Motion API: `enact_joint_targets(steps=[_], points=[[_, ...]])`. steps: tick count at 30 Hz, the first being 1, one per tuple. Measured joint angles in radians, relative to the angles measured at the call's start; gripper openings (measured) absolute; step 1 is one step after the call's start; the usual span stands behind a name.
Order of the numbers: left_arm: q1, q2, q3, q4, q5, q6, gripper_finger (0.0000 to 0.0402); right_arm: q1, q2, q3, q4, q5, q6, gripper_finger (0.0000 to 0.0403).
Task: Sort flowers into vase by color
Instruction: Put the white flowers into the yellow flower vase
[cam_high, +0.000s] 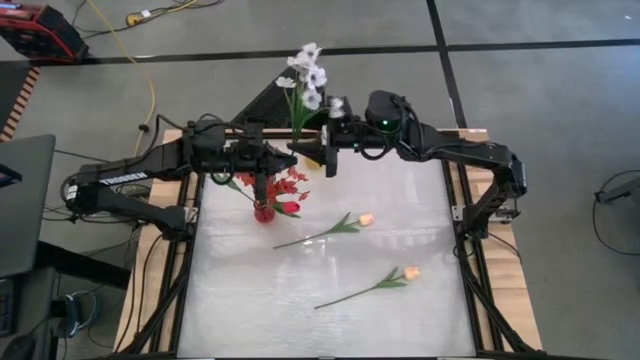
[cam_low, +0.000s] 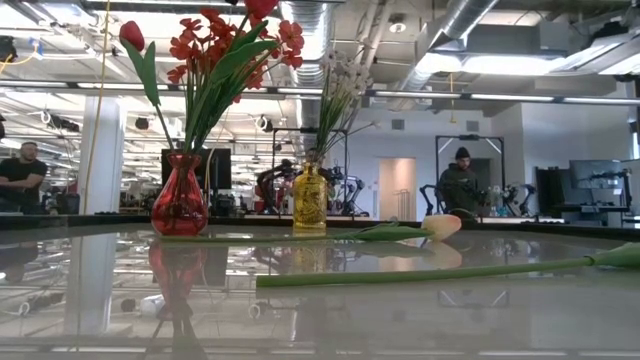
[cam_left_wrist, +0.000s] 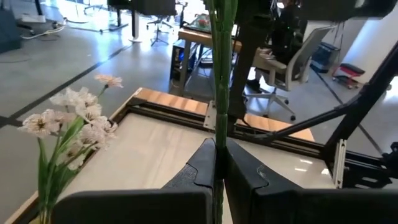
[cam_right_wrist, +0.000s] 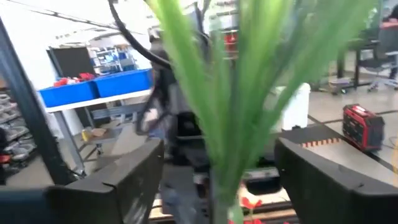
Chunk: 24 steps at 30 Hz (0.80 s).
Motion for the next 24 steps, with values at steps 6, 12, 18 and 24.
enact_joint_targets(steps=[6, 12, 18, 24], points=[[0.001, -0.001, 0.000, -0.018, 0.001, -0.015, 0.0000, 0.000, 0.001, -0.002, 0.002, 0.027, 0.002, 0.0240], [0.000, -0.001, 0.000, -0.016, -0.006, -0.044, 0.0004, 0.000, 0.002, -0.002, -0.002, 0.052, 0.002, 0.0130], [0.001, -0.018, 0.000, -0.046, 0.008, -0.041, 0.0080, -0.011, 0.000, -0.002, -0.026, 0.050, -0.016, 0.0034], [0.002, -0.134, 0.000, -0.086, -0.098, -0.027, 0.0167, -0.074, -0.031, -0.002, -0.041, 0.054, -0.027, 0.0034]])
